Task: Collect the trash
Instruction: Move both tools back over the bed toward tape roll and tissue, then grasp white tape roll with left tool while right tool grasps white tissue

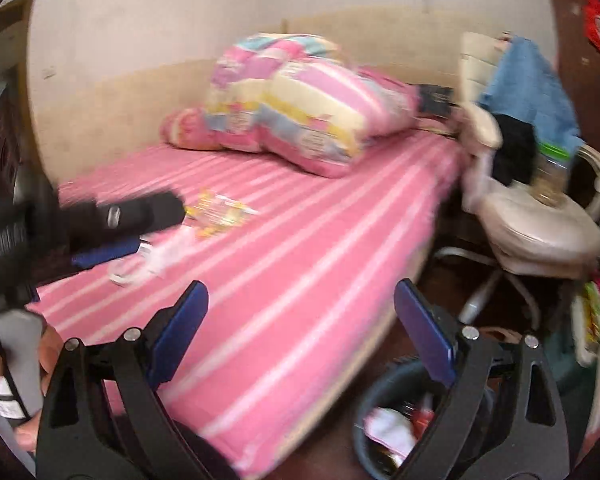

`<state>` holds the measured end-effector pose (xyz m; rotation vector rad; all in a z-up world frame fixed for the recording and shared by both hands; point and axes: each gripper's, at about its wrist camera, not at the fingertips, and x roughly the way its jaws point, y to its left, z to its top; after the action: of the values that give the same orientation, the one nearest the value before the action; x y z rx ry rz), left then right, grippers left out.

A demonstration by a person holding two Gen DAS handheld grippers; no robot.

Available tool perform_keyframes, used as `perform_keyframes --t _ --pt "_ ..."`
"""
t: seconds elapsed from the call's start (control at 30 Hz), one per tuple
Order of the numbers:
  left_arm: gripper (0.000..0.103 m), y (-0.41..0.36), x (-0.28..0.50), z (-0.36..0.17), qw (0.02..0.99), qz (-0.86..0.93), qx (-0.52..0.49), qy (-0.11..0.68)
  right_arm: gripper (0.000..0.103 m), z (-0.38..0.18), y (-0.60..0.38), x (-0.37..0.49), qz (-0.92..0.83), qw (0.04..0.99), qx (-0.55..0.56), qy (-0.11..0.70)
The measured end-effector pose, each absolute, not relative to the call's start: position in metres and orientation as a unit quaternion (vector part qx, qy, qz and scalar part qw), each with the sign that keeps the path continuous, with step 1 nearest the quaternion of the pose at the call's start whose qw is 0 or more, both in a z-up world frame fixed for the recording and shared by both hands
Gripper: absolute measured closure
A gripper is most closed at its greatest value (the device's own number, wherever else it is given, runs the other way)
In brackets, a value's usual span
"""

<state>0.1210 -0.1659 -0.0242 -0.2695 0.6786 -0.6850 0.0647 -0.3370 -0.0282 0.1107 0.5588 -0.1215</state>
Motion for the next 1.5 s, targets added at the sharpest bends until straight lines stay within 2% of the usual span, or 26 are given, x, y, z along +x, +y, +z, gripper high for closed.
perform_keyframes --t 0.13,0.4,0.57,0.9,0.97,1.0,1.03,1.07,1.13,1.3,1.33,1.4,1.47,1.5 --pt "0.014 -0.109 0.142 -0.034 0.889 -0.291 -0.136 0.326 0.009 -0.018 -0.302 0.104 -0.016 0.957 0.057 0.285" --pt "0.014 -0.036 0.190 -0.069 0.902 -0.237 -0.114 0.341 0.009 -0.052 -0.227 0.189 0.041 0.942 0.010 0.333" --pt "0.014 -0.036 0.217 -0.102 0.900 -0.243 -0.010 0.361 0.009 -0.089 -0.225 0.229 0.056 0.929 0.029 0.366" --pt "0.016 -0.054 0.265 -0.141 0.875 -0.280 0.110 0.380 0.009 -0.135 -0.233 0.281 0.077 0.909 0.032 0.408" --pt "0.028 -0.060 0.270 -0.147 0.864 -0.294 0.150 0.380 0.009 -0.139 -0.234 0.290 0.077 0.907 0.040 0.411" --pt "0.030 -0.063 0.272 -0.150 0.857 -0.302 0.165 0.383 0.009 -0.142 -0.234 0.297 0.081 0.905 0.045 0.415" --pt "0.039 -0.065 0.275 -0.153 0.851 -0.310 0.173 0.388 0.009 -0.144 -0.233 0.301 0.082 0.904 0.047 0.418" --pt "0.052 -0.068 0.276 -0.157 0.844 -0.317 0.183 0.393 0.009 -0.146 -0.232 0.305 0.083 0.901 0.049 0.422" --pt "0.063 -0.076 0.276 -0.166 0.828 -0.326 0.210 0.404 0.009 -0.152 -0.227 0.315 0.087 0.896 0.050 0.432" --pt "0.079 -0.083 0.275 -0.167 0.819 -0.330 0.220 0.414 0.009 -0.162 -0.214 0.334 0.090 0.890 0.051 0.444" --pt "0.086 -0.080 0.277 -0.165 0.821 -0.325 0.208 0.421 0.010 -0.164 -0.212 0.338 0.090 0.890 0.052 0.445" --pt "0.087 -0.072 0.281 -0.163 0.823 -0.323 0.180 0.431 0.012 -0.166 -0.206 0.344 0.089 0.890 0.052 0.444" --pt "0.087 -0.069 0.281 -0.163 0.825 -0.320 0.173 0.433 0.021 -0.170 -0.200 0.349 0.087 0.889 0.040 0.447" --pt "0.087 -0.067 0.280 -0.163 0.825 -0.318 0.170 0.435 0.029 -0.175 -0.192 0.353 0.083 0.886 0.018 0.455"
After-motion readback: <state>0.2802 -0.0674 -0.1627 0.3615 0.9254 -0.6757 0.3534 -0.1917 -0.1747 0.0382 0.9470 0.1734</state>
